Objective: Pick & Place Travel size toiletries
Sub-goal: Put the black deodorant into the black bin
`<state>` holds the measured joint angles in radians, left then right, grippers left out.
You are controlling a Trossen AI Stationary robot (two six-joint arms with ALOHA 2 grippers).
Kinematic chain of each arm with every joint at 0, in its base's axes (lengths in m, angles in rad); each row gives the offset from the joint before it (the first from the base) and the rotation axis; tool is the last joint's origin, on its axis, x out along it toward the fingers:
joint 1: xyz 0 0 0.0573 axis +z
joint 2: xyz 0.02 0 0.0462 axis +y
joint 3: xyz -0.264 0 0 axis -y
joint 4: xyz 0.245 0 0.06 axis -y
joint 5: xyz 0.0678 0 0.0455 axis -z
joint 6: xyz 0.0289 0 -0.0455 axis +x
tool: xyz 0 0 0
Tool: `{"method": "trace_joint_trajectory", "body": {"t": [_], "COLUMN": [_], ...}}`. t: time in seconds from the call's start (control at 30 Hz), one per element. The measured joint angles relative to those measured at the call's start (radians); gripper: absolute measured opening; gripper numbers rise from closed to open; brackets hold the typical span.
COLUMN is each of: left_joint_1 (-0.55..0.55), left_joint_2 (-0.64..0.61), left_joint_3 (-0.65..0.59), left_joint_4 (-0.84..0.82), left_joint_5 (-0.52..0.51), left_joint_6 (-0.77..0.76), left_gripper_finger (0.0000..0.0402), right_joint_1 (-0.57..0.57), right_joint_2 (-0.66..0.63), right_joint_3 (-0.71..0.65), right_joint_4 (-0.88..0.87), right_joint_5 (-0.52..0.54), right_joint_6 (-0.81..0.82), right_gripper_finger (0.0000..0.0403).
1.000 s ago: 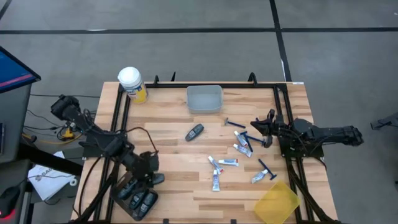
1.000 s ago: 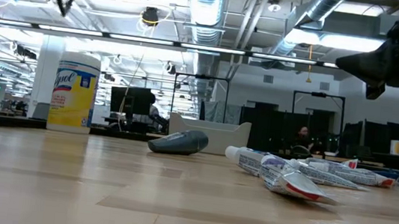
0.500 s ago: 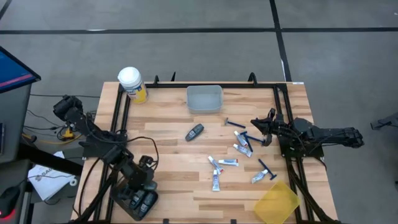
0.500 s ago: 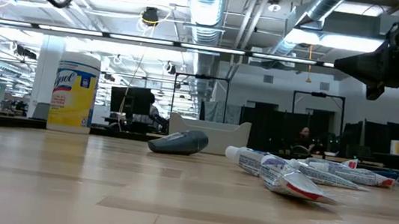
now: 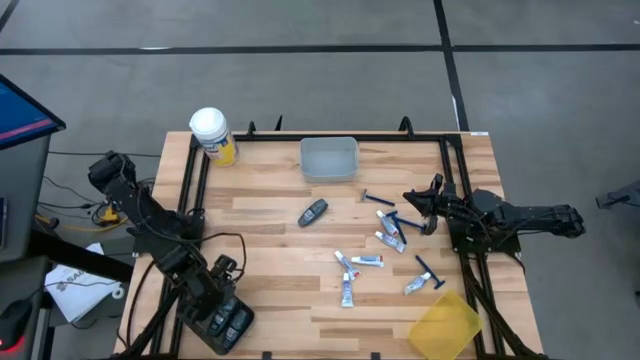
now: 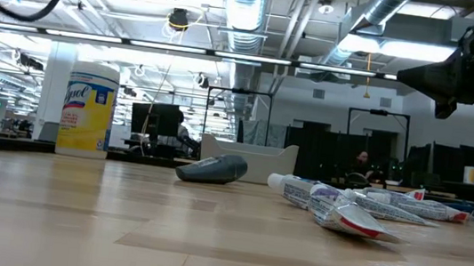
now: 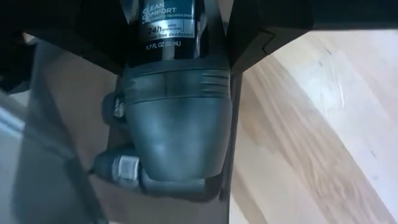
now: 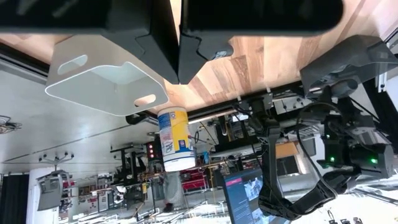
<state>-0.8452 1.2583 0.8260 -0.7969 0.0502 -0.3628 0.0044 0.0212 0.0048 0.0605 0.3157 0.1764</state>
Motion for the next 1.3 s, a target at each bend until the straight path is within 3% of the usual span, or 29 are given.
{"method": "trace_joint_trajectory", "body": {"t": [0.37, 0.77, 1.3], "left_joint_1": [0.001, 0.001, 0.002], "left_joint_2": [0.0, -0.001, -0.001], "left_joint_3": [-0.068, -0.071, -0.071], "left_joint_4": [0.012, 0.023, 0.03], "left_joint_5": [0.014, 0.037, 0.037], "left_joint_6": [0.008, 0.204, 0.154], "left_gripper_finger": [0.0215, 0.0216, 0.0262], "right_joint_1": [0.0, 0.0, 0.0], "right_joint_2": [0.0, 0.0, 0.0], "right_joint_3": [0.0, 0.0, 0.0], "right_joint_4": [0.0, 0.0, 0.0], "right_joint_5": [0.0, 0.0, 0.0], "right_joint_6": [0.0, 0.0, 0.0], "right_gripper_finger": [0.0, 0.0, 0.0]}}
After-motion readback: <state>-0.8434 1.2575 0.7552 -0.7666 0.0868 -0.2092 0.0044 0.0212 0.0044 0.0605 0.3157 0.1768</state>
